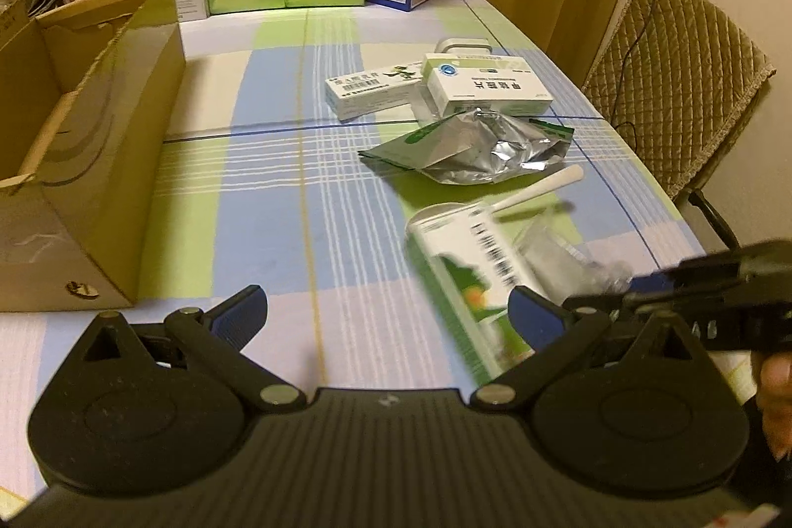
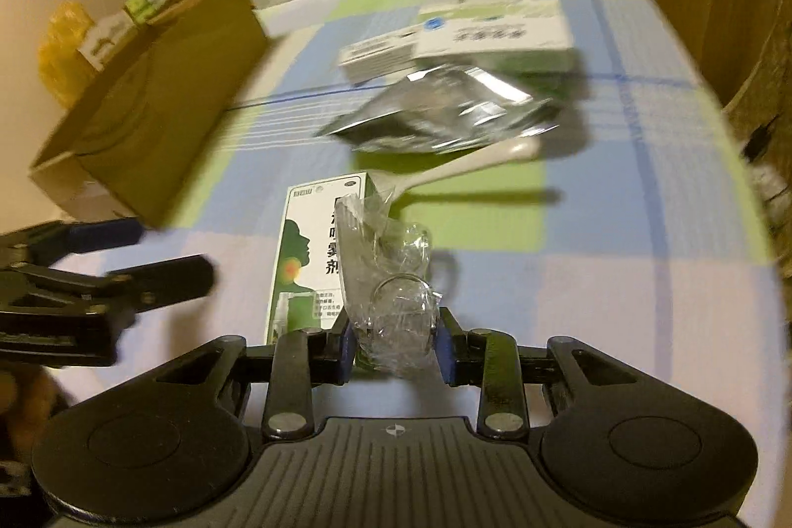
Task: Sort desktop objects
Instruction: 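Grasp the mouth spray box with the left gripper while the right gripper grasps the plastic cup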
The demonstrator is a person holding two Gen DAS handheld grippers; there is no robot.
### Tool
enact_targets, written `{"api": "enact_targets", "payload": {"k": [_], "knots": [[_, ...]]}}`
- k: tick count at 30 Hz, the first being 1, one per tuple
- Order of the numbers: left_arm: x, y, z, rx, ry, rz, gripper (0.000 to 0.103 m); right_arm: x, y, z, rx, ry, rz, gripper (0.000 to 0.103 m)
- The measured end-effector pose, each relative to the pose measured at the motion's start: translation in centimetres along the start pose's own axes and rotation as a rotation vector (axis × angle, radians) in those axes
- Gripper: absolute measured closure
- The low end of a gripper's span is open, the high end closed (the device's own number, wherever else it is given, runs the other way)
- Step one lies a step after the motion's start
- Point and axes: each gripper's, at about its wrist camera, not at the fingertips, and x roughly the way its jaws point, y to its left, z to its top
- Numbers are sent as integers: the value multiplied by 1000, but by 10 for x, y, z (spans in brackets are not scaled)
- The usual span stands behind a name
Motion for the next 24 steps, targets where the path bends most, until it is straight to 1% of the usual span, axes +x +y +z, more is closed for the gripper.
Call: {"api": "enact_targets", "payload": {"k": [1,2,3,6,10,14,18,19,20,21,22,24], "knots": [[-1,2,-1,-3,0,1,1,2,4,-1,9,5,31,74],[-2,4,-1,-5,-1,2,1,2,5,-2,16,5,41,74],[-3,6,-2,-6,-1,3,1,2,6,-3,19,0,34,74],[-1,6,-5,-10,8,4,1,-5,4,-1,12,-26,-27,74],[12,-3,-9,-21,31,-14,1,-15,-8,2,24,-49,-93,74],[31,-19,-12,-16,53,-39,1,-20,-22,-1,38,-53,-111,74],[50,-30,-15,-2,73,-29,2,-23,-29,-4,48,-57,-113,74],[53,-31,-16,5,74,-22,5,-23,-29,-4,49,-58,-111,74],[55,-32,-16,17,76,-14,12,-24,-29,-4,46,-59,-113,74],[56,-32,-17,28,80,-7,15,-24,-28,-4,40,-61,-115,74],[56,-30,-17,33,80,-12,16,-24,-26,-4,33,-62,-119,74],[53,-26,-19,52,84,-26,26,-23,-24,-5,21,-65,-124,74]]}}
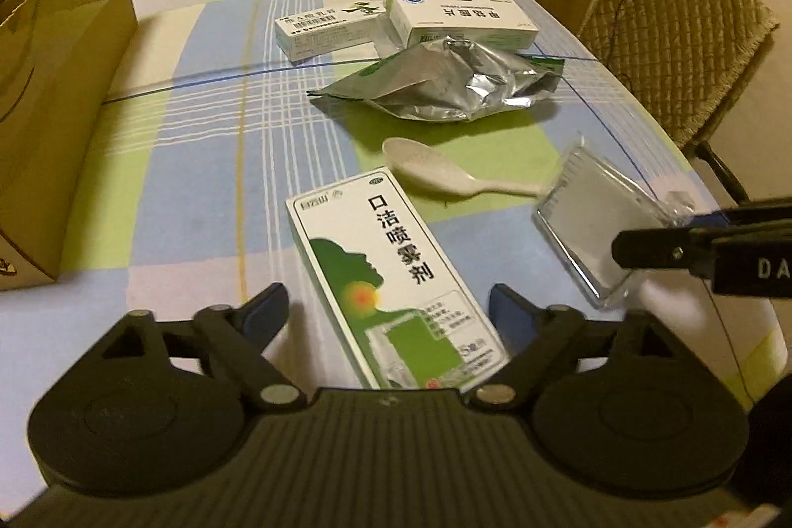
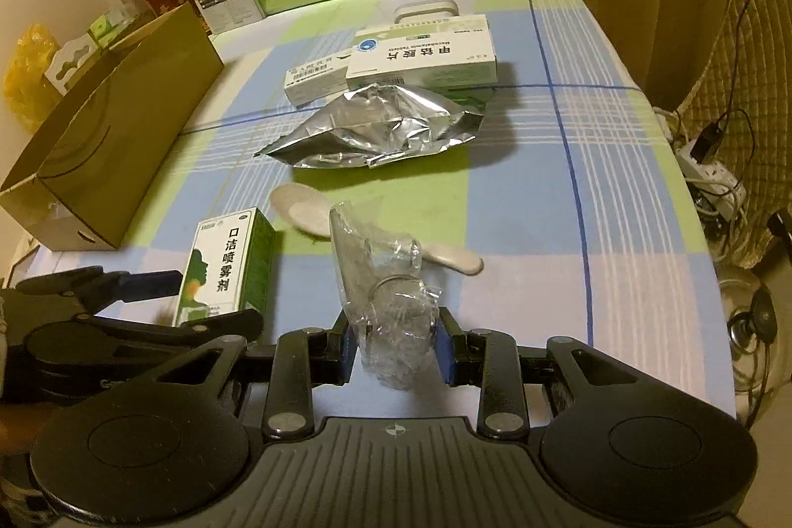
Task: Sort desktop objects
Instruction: 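Grasp the mouth spray box with the left gripper while the right gripper grasps the plastic cup, then lift the spray box with the left gripper while the right gripper lifts the cup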
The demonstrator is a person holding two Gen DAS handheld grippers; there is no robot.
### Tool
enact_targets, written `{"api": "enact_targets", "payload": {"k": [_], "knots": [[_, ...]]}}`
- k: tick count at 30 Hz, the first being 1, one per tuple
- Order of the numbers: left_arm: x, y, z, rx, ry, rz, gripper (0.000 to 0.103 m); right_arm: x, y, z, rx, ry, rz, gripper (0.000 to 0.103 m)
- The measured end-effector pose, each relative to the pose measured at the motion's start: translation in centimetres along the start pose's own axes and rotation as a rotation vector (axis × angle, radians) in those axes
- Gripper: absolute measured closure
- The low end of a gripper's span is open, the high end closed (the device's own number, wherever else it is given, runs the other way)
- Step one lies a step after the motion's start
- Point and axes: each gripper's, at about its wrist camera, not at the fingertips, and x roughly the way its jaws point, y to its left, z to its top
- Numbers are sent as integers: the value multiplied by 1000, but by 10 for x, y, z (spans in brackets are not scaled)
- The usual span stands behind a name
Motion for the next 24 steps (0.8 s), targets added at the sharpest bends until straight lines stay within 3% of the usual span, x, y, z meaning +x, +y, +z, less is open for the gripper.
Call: {"api": "enact_targets", "payload": {"k": [2,4,7,11,16,18,24], "knots": [[-4,3,-1,36,10,10,39,0,4,-1,-8,-3,1,74],[-8,7,-5,70,16,28,41,-1,9,-3,-18,-5,5,74],[-12,16,-8,82,23,40,41,2,16,-7,-35,-4,5,74],[-12,18,-5,97,0,47,30,5,24,-10,-66,-12,-13,74],[-4,14,1,135,-2,32,30,11,22,-10,-76,-5,-23,69],[-1,13,2,150,-1,28,31,13,21,-9,-76,-3,-36,63],[8,13,4,173,6,14,34,20,24,-6,-97,-8,-42,62]]}}
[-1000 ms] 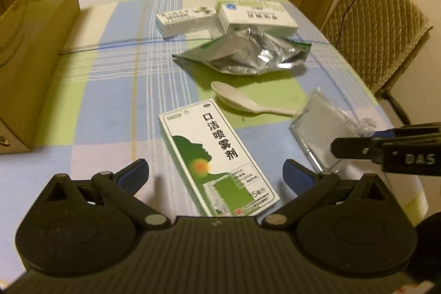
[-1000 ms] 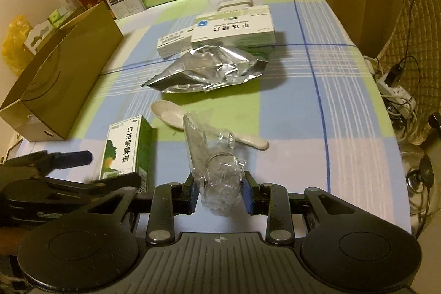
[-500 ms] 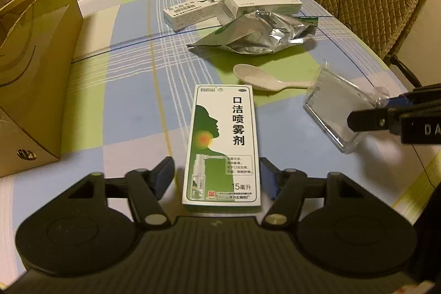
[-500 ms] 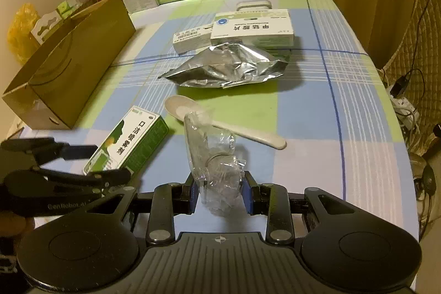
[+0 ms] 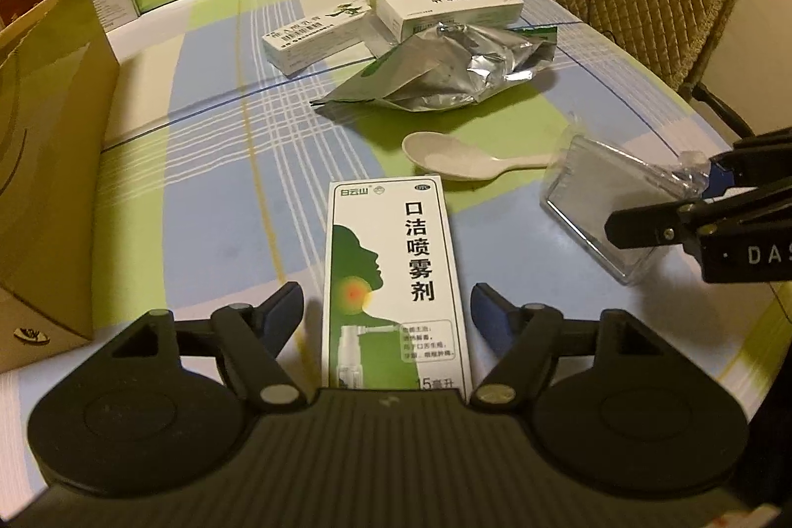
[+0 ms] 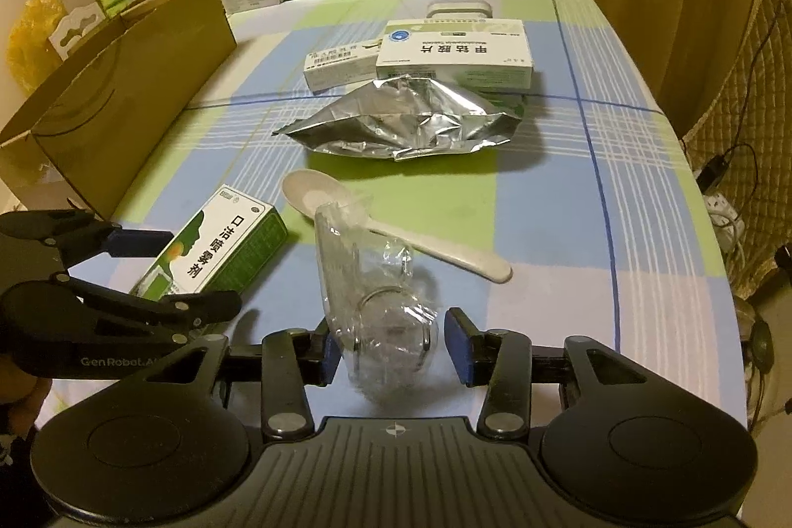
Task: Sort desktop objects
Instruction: 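Lift the spray box with the left gripper while the right gripper lifts the cup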
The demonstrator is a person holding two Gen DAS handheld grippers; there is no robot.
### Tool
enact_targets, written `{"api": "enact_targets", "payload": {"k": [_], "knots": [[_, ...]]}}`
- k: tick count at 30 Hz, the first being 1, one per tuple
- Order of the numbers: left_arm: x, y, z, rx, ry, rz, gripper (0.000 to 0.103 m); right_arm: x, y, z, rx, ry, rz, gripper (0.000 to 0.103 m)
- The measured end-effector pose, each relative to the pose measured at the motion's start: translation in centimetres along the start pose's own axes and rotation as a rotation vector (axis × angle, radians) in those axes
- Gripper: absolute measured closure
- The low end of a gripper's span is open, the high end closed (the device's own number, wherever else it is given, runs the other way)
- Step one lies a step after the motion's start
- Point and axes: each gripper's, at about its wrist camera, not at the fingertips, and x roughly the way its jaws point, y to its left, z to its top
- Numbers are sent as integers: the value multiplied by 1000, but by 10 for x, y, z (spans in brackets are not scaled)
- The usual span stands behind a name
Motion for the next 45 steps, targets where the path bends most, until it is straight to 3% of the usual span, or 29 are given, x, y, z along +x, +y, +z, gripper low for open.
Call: {"api": "enact_targets", "payload": {"k": [4,6,8,26,45], "knots": [[6,2,1,-11,18,-18,44,6,2,-1,-3,9,9,63],[7,3,1,-16,15,-24,50,7,3,-1,-7,9,4,73],[7,4,2,-19,17,-26,52,6,4,-2,-13,4,-8,73],[-44,10,-3,-47,-5,-16,52,-40,23,-1,-19,-55,-23,74],[-157,60,8,-89,-134,72,52,-102,119,39,-161,-192,45,74]]}}
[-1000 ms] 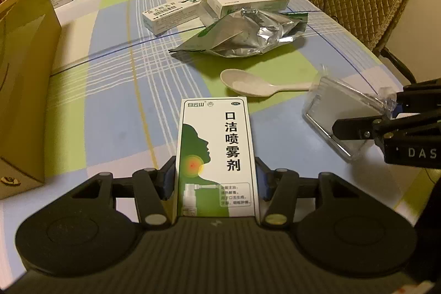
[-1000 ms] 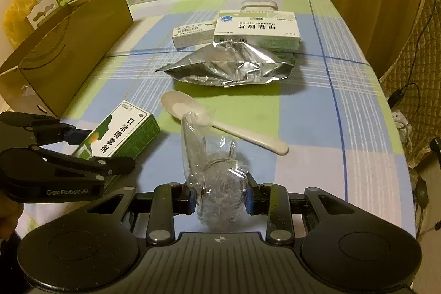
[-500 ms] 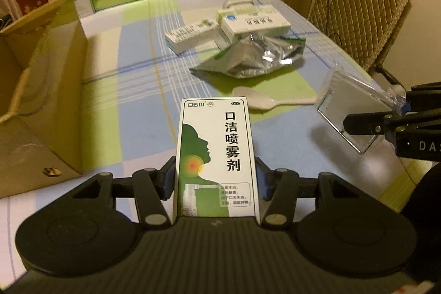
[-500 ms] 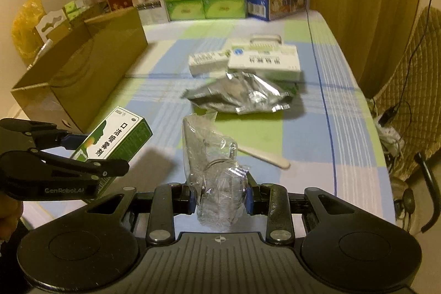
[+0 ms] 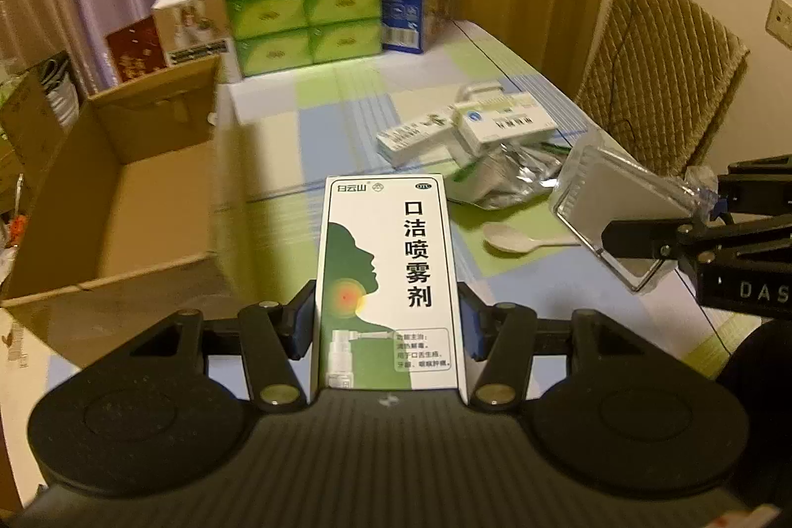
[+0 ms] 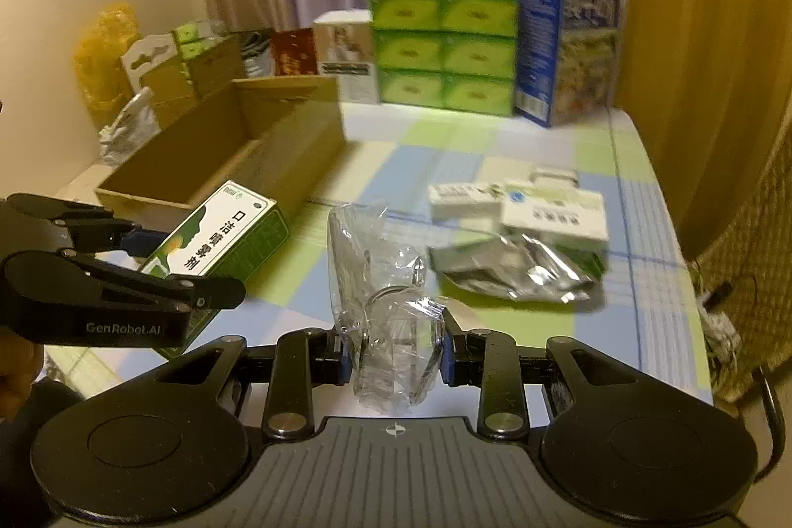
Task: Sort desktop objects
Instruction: 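Lift the spray box with the left gripper while the right gripper lifts the cup, then lower both items into the cardboard box and open both grippers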
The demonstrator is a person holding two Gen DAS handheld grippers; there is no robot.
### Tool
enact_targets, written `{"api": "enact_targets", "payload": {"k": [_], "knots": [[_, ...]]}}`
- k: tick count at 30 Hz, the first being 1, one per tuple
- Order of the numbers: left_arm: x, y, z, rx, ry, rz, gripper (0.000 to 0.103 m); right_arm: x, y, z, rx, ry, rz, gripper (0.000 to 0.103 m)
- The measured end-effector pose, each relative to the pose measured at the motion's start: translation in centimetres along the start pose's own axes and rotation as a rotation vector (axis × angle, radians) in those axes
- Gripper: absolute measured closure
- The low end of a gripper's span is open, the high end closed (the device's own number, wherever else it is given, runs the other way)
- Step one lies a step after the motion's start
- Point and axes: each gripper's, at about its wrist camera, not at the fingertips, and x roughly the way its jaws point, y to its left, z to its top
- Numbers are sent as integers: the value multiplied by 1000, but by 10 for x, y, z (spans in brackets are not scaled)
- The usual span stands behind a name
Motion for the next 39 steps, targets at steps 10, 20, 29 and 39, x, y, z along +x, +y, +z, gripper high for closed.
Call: {"api": "enact_targets", "payload": {"k": [10,20,29,39], "knots": [[-38,59,8,-46,-44,65,52,3,51,33,-70,-43,53,74],[-60,142,14,-95,-52,156,52,32,104,70,-114,-56,121,74],[-49,198,12,-129,-32,189,52,80,140,97,-136,-34,161,74],[-9,227,29,-134,-19,167,52,139,156,121,-122,-15,163,74]]}}
